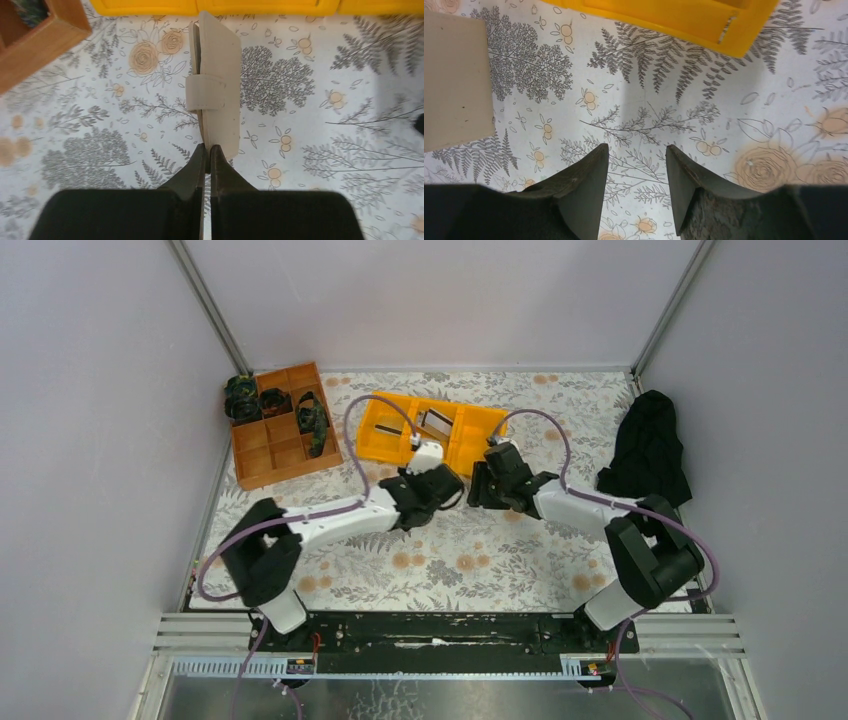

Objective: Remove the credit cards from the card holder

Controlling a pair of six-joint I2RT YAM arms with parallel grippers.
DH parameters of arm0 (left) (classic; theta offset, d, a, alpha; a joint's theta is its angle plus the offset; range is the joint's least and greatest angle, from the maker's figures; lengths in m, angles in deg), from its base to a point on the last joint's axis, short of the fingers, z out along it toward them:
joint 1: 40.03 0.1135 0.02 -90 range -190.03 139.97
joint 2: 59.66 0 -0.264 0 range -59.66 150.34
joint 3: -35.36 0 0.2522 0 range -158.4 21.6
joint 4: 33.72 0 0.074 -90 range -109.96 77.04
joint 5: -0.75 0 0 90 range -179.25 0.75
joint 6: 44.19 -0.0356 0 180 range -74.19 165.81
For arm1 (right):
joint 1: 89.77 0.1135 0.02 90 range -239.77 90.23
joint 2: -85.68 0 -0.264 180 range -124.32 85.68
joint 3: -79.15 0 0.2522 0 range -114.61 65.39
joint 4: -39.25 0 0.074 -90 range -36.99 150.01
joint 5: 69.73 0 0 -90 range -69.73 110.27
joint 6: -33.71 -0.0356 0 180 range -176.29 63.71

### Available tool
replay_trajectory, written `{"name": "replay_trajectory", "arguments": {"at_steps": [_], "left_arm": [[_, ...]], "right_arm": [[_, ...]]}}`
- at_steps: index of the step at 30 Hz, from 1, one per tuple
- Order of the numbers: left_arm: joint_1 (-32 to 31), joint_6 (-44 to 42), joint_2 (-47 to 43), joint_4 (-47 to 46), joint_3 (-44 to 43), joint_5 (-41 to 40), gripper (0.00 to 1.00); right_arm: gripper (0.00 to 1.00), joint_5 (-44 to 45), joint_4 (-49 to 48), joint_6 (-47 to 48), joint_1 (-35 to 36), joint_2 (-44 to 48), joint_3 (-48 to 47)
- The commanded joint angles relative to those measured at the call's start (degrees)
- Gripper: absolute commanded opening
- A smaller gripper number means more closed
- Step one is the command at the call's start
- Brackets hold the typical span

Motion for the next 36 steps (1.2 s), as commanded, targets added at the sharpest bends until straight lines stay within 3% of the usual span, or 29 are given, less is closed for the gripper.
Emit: {"name": "replay_trajectory", "arguments": {"at_steps": [1,7,12,16,20,25,27,30,33,36], "left_arm": [[-4.4,3.4,6.2,13.7,-6.8,-17.1,0.00],[-10.7,4.7,14.3,16.8,-12.1,-21.1,0.00],[-13.3,5.5,19.9,17.7,-15.7,-19.3,0.05],[-13.6,1.2,17.2,11.6,-13.9,-15.2,0.24],[-13.4,-3.0,12.3,3.5,-10.4,-7.8,0.53],[-12.5,-5.8,5.7,-3.5,-6.8,0.1,0.67],[-10.7,-4.7,2.3,-6.4,-4.4,4.0,0.79],[-2.7,-3.7,-3.2,-14.9,1.2,21.2,0.99],[8.6,-1.1,-6.6,-21.1,5.1,31.6,1.00],[12.1,-1.6,-7.7,-20.7,4.7,24.8,0.99]], "right_arm": [[0.53,-1.1,-1.4,-0.4,-2.5,4.3,2.3],[0.53,-1.4,-1.5,-0.2,-5.0,6.4,4.6],[0.52,-0.8,-0.3,0.1,-6.2,8.6,5.2],[0.52,0.8,0.7,0.4,-6.7,10.8,5.9],[0.52,2.1,1.8,0.7,-7.0,12.6,6.2],[0.52,2.9,2.5,0.8,-7.1,14.6,6.7],[0.52,3.7,2.7,0.8,-7.1,15.2,6.7],[0.51,4.4,2.2,0.9,-7.2,15.6,6.8],[0.49,4.2,0.7,0.5,-7.2,16.1,7.1],[0.48,5.2,0.2,0.3,-7.2,15.7,6.0]]}}
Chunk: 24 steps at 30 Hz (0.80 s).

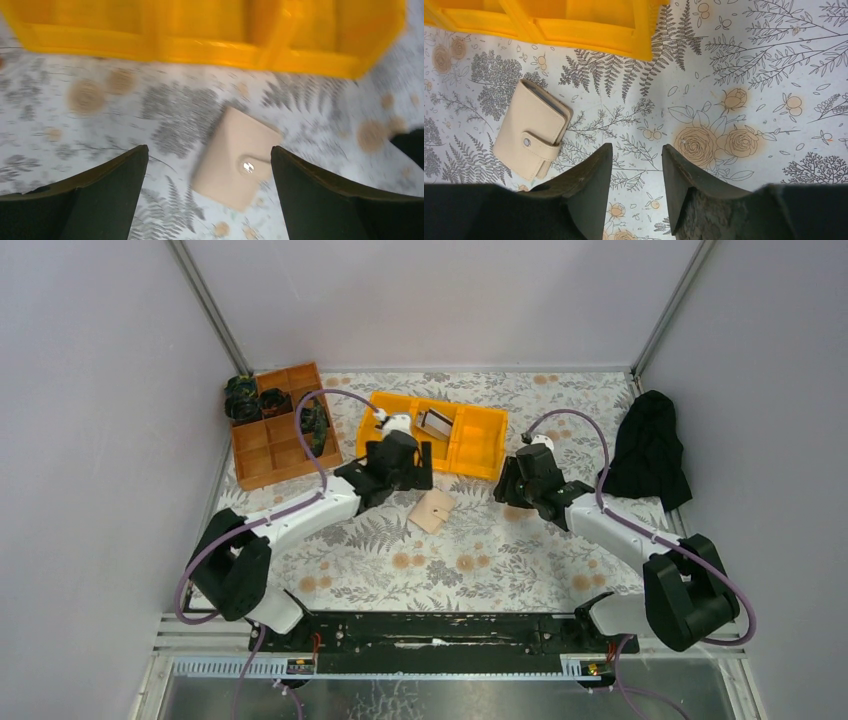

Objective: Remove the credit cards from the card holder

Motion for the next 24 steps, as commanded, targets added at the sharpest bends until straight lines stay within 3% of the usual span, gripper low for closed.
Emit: {"name": "replay_trajectory", "arguments": {"at_steps": [1,4,6,8,16,24], "left_arm": [[5.0,0.6,-2.1,-6.2,0.1,-0.6,0.98],[5.7,-0.2,-1.3,-5.6,-1.5,-7.9,0.97],[7.4,0.5,0.2,-4.7,-3.0,-8.3,0.96],[9.6,2.0,1.8,-4.5,-3.9,-7.2,0.96],[18.4,3.4,8.9,-8.8,-8.7,0.2,0.93],[19.0,1.4,17.1,-11.5,-14.8,2.6,0.93]], "right_arm": [[0.48,3.2,-1.5,0.5,-0.4,0.5,-1.8],[0.25,6.2,0.5,1.8,-0.4,-2.5,-5.9],[0.09,7.5,1.7,2.6,-0.4,-5.2,-9.3],[0.01,7.9,2.7,3.1,-0.4,-8.1,-12.7],[0.00,3.9,4.2,4.3,-1.3,-17.9,-23.9],[0.00,-3.5,4.4,3.5,-7.2,-26.4,-29.6]]}}
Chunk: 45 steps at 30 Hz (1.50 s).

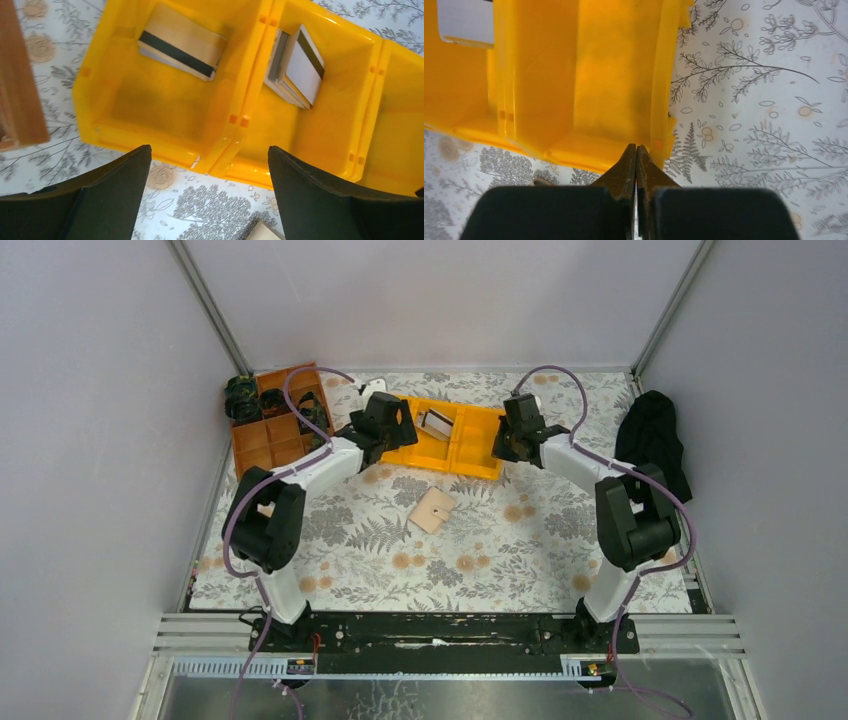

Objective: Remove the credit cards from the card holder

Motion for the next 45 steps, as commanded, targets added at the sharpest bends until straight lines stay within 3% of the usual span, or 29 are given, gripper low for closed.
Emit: {"name": "replay_trajectory", "arguments": {"at_steps": [1,10,23,33,38,45], "left_arm": [[-0.1,-1.5,3.6,-4.5,-4.3,2.0,0.93],[2.0,-1.9,8.0,-4.5,-4.2,3.6,0.93],[1.1,1.0,3.1,-8.1,10.2,9.6,0.92],[-6.3,2.5,-5.6,-5.2,18.2,8.2,0.92],[-6.2,0.9,-6.1,-2.4,16.1,1.9,0.96],[-5.3,1.0,-3.1,-3.8,11.9,3.6,0.97]], "right_arm": [[0.00,-3.7,0.8,0.2,-2.9,-3.0,-3.8],[0.00,-4.2,0.2,-0.4,-5.4,-5.6,-4.2],[0.00,-2.9,2.2,0.7,-8.7,-11.3,-11.6],[0.00,1.2,4.6,2.8,-9.0,-13.9,-16.3],[0.00,-4.0,1.8,2.5,-8.8,-10.3,-13.4],[0.04,-8.0,-1.2,2.5,-7.1,-2.6,-7.4]]}}
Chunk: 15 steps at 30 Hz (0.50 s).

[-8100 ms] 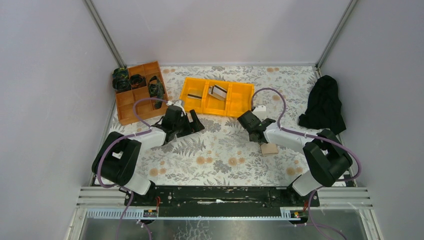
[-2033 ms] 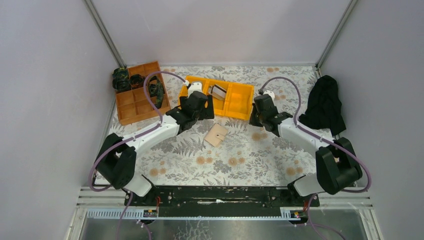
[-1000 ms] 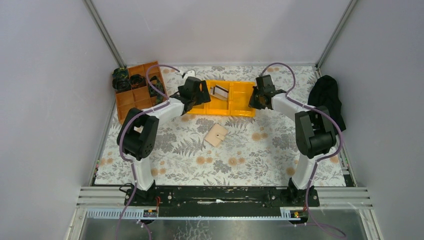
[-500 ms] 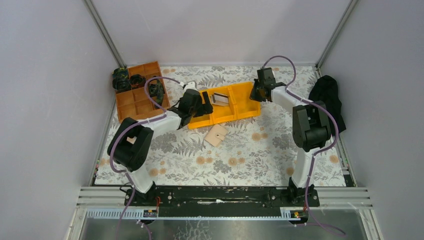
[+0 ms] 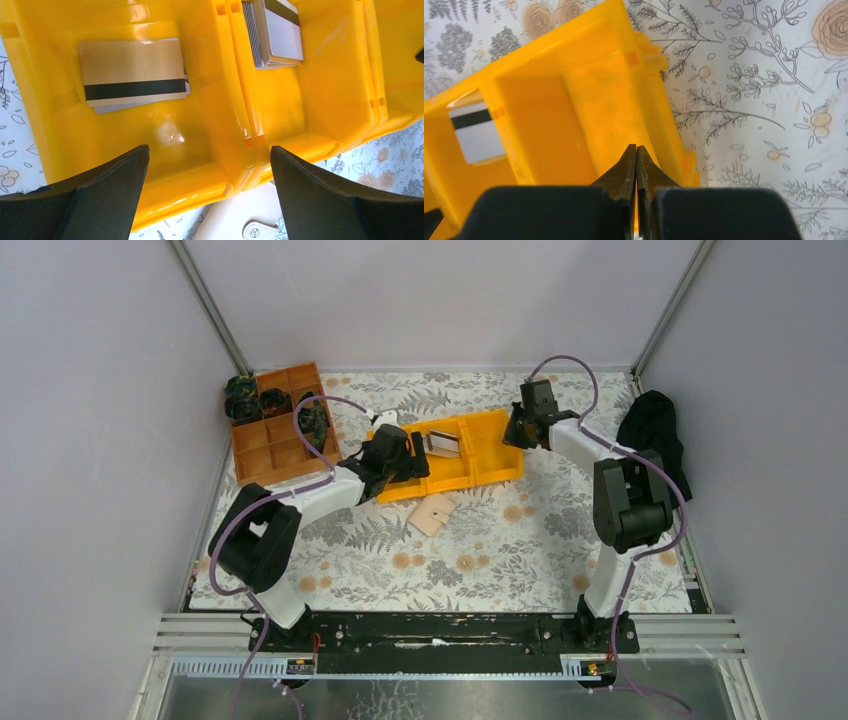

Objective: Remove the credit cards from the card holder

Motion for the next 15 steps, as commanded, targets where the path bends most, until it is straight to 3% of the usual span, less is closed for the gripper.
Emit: {"name": "replay_trajectory", "arguments": {"at_steps": [1,6,15], "left_arm": [[1.5,-2.0,3.9,4.0,-3.3,-2.4,0.97],[5.3,-1.6,9.0,2.6,-6.9,-1.3,0.97],[7.6,-1.0,10.8,2.3,-10.3,-1.0,0.97]], "right_arm": [[0.04,-2.3,-3.2,1.1,1.7,7.5,2.6],[0.12,0.1,-2.7,3.4,7.2,9.6,4.5],[0.23,-1.1,-3.2,3.7,7.6,10.4,6.8]]}}
